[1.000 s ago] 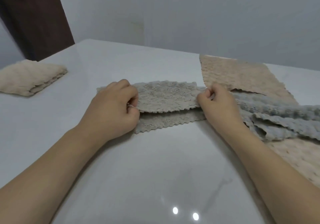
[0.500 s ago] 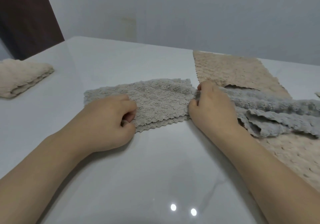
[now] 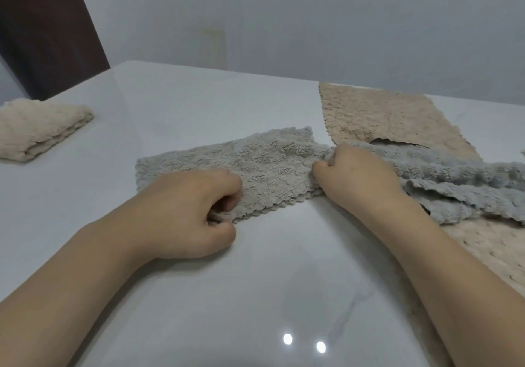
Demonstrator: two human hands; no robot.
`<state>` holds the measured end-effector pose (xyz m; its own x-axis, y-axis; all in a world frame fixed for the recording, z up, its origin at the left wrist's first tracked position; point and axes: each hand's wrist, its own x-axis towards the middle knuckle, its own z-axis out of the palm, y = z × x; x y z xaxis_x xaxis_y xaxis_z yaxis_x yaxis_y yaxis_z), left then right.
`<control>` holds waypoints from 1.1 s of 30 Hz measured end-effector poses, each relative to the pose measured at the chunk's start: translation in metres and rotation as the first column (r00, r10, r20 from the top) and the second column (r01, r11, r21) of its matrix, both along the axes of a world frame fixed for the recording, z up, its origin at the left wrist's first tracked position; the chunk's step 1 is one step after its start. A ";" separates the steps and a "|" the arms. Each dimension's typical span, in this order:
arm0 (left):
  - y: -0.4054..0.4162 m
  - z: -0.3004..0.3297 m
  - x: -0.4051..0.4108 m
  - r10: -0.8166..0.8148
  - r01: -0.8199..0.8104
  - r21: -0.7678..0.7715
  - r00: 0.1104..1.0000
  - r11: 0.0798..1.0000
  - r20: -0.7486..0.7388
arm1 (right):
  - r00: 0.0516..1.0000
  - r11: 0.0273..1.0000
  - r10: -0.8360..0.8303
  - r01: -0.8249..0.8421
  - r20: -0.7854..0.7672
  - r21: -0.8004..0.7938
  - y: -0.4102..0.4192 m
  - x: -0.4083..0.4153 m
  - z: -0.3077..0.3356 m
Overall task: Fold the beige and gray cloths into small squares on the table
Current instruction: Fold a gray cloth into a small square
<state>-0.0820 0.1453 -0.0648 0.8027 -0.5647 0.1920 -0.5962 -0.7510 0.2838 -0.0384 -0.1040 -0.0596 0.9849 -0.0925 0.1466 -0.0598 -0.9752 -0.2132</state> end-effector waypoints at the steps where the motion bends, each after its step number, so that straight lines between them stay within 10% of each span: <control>1: -0.001 0.000 0.000 0.028 -0.028 0.003 1.000 1.000 0.010 | 0.999 0.993 0.005 -0.009 0.037 0.117 0.000 0.000 0.000; 7: -0.003 -0.003 0.003 0.084 -0.087 0.029 0.991 0.996 0.108 | 0.984 0.690 -0.153 0.043 0.088 0.722 -0.004 0.013 -0.004; 12: 0.002 -0.001 0.002 0.011 -0.015 0.047 0.996 0.999 0.087 | 0.993 0.746 -0.088 0.016 0.075 0.666 -0.006 0.011 -0.007; 22: -0.001 -0.007 0.012 0.296 -0.272 -0.192 0.949 0.943 0.110 | 0.984 0.378 0.151 -0.142 0.091 0.915 -0.004 0.003 0.000; 27: -0.004 -0.001 0.007 0.305 -0.282 -0.210 0.949 0.936 0.082 | 0.959 0.596 0.256 -0.256 0.122 0.761 -0.013 0.005 -0.008; 33: -0.002 0.001 0.003 0.249 -0.240 -0.131 0.966 0.962 0.061 | 0.918 0.427 0.206 -0.396 0.339 0.813 -0.012 0.006 -0.004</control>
